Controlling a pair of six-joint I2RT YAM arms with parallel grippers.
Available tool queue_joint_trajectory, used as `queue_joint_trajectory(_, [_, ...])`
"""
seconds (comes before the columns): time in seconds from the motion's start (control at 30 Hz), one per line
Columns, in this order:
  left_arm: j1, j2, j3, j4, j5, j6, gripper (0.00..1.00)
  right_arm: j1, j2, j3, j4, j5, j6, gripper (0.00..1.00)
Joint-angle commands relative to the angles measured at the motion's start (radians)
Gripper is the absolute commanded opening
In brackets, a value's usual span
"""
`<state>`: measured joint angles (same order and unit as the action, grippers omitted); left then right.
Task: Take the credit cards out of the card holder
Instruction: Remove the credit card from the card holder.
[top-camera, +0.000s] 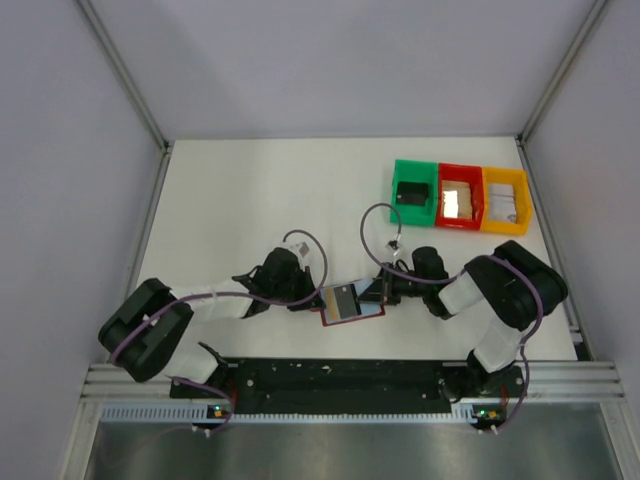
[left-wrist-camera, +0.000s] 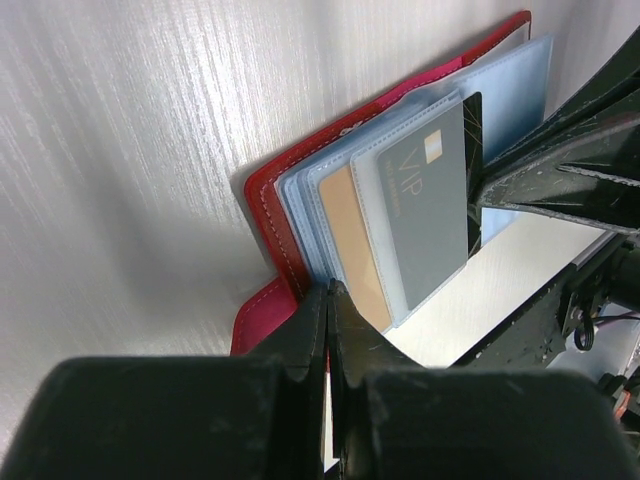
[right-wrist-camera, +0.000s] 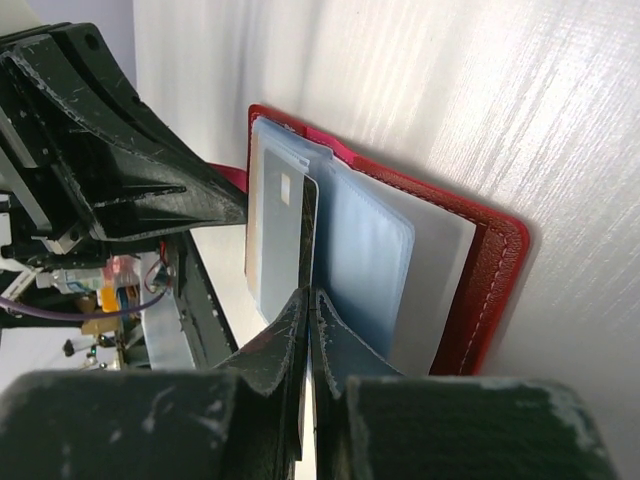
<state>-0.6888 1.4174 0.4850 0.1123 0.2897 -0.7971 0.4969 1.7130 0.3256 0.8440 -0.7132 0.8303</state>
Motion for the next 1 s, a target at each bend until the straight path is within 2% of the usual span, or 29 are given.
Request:
queue_joint_trajectory(0.0, [0.002, -0.026, -0.042, -0.062, -0.08, 0.027, 0.0, -0.009, -0.024, 0.003, 0.003, -0.02, -0.031, 0.0])
queue_joint_trajectory(0.03, [0.003, -0.038, -0.04, -0.065, -0.083, 0.022, 0.01, -0.009, -0.029, 0.003, -0.008, -0.008, -0.034, 0.0])
queue_joint_trajectory(0.2, [0.003, -0.139, -0.023, -0.054, -0.069, 0.013, 0.23, -0.008, -0.03, 0.007, 0.001, -0.032, -0.023, 0.0])
queue_joint_trajectory(0.27, [0.002, -0.175, 0.007, -0.056, -0.052, 0.015, 0.3, -0.006, -0.032, 0.013, -0.008, -0.031, -0.026, 0.0])
queue_joint_trajectory(0.4, [-0.009, -0.201, 0.064, -0.046, -0.021, 0.018, 0.37, -0.008, -0.029, 0.023, -0.016, -0.028, -0.026, 0.0])
queue_joint_trajectory(0.47, [-0.012, -0.178, 0.081, -0.027, 0.015, 0.004, 0.37, -0.006, -0.03, 0.03, -0.02, -0.029, -0.031, 0.0])
queue_joint_trajectory(0.57, [-0.025, -0.108, 0.107, 0.015, 0.057, -0.011, 0.34, -0.006, -0.029, 0.043, -0.045, -0.031, -0.043, 0.0])
queue_joint_trajectory(0.83, [-0.037, 0.063, 0.158, 0.037, 0.071, -0.001, 0.08, -0.008, -0.026, 0.059, -0.062, -0.034, -0.049, 0.0])
queue_joint_trajectory(0.97, [-0.035, 0.11, 0.142, 0.041, 0.065, 0.012, 0.0, -0.006, -0.024, 0.058, -0.056, -0.032, -0.04, 0.0])
